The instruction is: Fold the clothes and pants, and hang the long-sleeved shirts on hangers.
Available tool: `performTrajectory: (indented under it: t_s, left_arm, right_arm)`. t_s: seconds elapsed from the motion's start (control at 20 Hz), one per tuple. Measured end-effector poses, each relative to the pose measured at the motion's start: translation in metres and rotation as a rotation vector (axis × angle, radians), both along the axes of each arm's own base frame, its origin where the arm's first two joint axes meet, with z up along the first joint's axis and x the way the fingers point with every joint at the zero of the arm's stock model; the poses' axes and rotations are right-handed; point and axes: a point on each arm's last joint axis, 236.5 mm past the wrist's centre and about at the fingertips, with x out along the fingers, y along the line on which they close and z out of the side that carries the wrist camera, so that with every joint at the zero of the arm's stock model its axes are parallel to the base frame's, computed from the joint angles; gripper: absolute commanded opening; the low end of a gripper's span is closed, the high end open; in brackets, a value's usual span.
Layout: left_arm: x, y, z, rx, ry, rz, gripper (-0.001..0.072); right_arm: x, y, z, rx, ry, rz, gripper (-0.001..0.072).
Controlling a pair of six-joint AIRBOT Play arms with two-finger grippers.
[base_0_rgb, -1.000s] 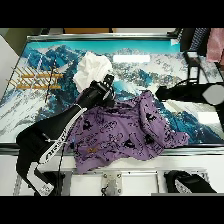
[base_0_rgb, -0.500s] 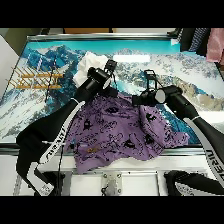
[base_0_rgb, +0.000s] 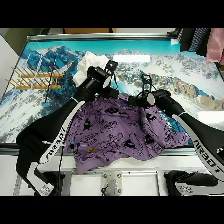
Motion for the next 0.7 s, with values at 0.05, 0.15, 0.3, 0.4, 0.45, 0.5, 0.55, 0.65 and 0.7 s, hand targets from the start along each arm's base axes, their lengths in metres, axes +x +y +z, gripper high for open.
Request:
performTrajectory:
  t_s: [0.05, 0.15, 0.3, 0.4, 0.45, 0.5, 0.55, 0.65, 0.7]
  left_arm:
    - [-0.001, 0.001, 0.001, 0.002, 0.002, -0.002, 0.0020]
    - [-0.003, 0.002, 0.002, 0.009, 0.007, -0.008, 0.0021]
    - [-0.009, 0.005, 0.002, 0.028, 0.028, -0.022, 0.0020]
    - [-0.014, 0.008, 0.001, 0.041, 0.049, -0.027, 0.0020]
    - [-0.017, 0.008, 0.001, 0.040, 0.063, -0.035, 0.0020]
    - [-0.020, 0.005, 0.000, 0.031, 0.075, -0.043, 0.0020]
    - [-0.023, 0.003, 0.000, 0.023, 0.087, -0.051, 0.0020]
    - [-0.029, -0.004, -0.001, -0.002, 0.110, -0.066, 0.0020]
    - [-0.030, -0.005, -0.001, -0.007, 0.114, -0.072, 0.0020]
  right_arm:
    - [0.003, -0.002, -0.002, 0.001, -0.002, -0.021, 0.0653]
    - [0.010, -0.007, -0.004, 0.011, -0.015, -0.071, 0.0653]
    - [0.021, -0.019, -0.003, 0.035, -0.030, -0.156, 0.0653]
    - [0.026, -0.027, -0.002, 0.045, -0.036, -0.196, 0.0653]
    - [0.027, -0.029, -0.001, 0.051, -0.039, -0.209, 0.0653]
    - [0.029, -0.030, 0.000, 0.056, -0.044, -0.218, 0.0653]
    - [0.030, -0.031, 0.002, 0.063, -0.049, -0.226, 0.0653]
    - [0.032, -0.029, 0.004, 0.079, -0.054, -0.236, 0.0652]
    - [0.033, -0.028, 0.005, 0.090, -0.057, -0.242, 0.0652]
